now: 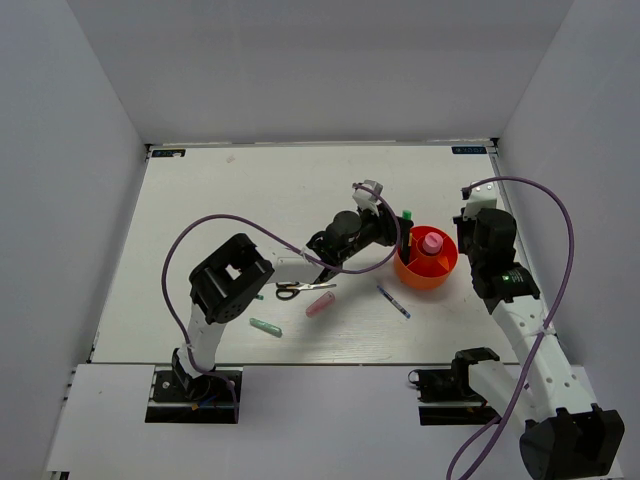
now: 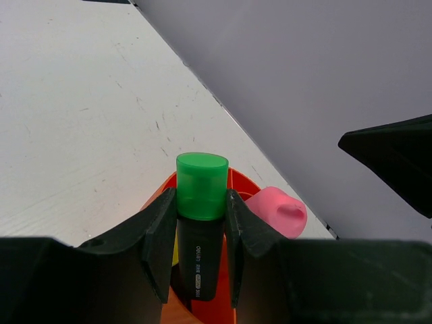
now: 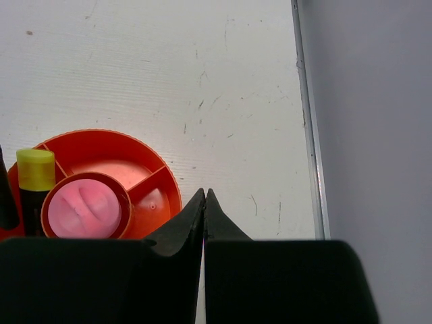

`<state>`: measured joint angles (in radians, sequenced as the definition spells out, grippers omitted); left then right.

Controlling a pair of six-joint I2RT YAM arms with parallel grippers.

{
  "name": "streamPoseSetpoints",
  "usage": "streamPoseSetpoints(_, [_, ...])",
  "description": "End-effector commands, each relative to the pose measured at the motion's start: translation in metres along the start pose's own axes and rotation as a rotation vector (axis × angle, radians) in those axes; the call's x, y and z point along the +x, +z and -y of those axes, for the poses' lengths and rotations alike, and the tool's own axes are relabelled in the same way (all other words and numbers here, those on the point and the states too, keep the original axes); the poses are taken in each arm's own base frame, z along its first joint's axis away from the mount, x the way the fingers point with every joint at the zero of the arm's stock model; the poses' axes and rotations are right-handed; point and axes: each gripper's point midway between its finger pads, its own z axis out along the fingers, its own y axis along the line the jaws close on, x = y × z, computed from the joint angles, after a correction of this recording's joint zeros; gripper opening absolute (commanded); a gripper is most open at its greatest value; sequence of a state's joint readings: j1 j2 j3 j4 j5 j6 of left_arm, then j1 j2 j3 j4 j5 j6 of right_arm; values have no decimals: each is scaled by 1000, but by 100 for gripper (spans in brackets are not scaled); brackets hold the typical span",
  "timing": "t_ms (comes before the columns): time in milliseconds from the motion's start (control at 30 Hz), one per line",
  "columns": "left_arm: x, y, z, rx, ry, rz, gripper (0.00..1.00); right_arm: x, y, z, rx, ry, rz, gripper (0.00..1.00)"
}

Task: Sort the stationery into containers
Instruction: Place the stationery in the storage box.

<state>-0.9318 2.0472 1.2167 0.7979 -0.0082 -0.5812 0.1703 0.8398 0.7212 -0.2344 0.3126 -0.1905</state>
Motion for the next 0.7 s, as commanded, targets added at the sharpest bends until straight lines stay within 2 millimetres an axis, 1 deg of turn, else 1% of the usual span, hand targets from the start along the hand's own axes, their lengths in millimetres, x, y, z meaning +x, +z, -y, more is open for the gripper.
streamPoseSetpoints(0, [-14,1,15,37,-17,53,0,-11,-1,5,26,20,55,0])
streamPoseSetpoints(67, [-12,-1,13,38,-18,54,0,-10,-1,6,27,19,52,0])
streamPoseSetpoints(167, [2,-6,5,28,-22,34,0,-12,-1,5,25,19,57,0])
streamPoseSetpoints(200, [1,-5,7,35,-23,41,0,-10,-1,6,30,20,50,0])
streamPoseSetpoints(233, [6,-7,5,32,-23,29,0,-10,-1,4,22,18,54,0])
streamPoseSetpoints(300, [12,-7,2,27,-13,18,0,-11,-1,5,25,18,56,0])
streamPoseSetpoints(333, [13,-7,3,29,-9,16,0,-9,-1,5,22,15,50,0])
streamPoseSetpoints(367, [15,-7,2,27,-9,14,0,-12,-1,5,24,19,59,0])
streamPoseSetpoints(400, [19,-8,1,26,1,4,0,-10,-1,5,23,17,56,0])
streamPoseSetpoints(467, [21,-8,1,26,5,2,0,-10,0,4,20,16,54,0])
streamPoseSetpoints(533, [27,-9,-2,19,12,-13,0,-10,-1,5,20,17,55,0])
streamPoseSetpoints(633, [31,-10,-1,24,13,-19,0,-10,-1,4,19,13,55,0])
streamPoseSetpoints(667, [35,-11,-5,15,14,-27,3,-9,0,4,18,13,52,0])
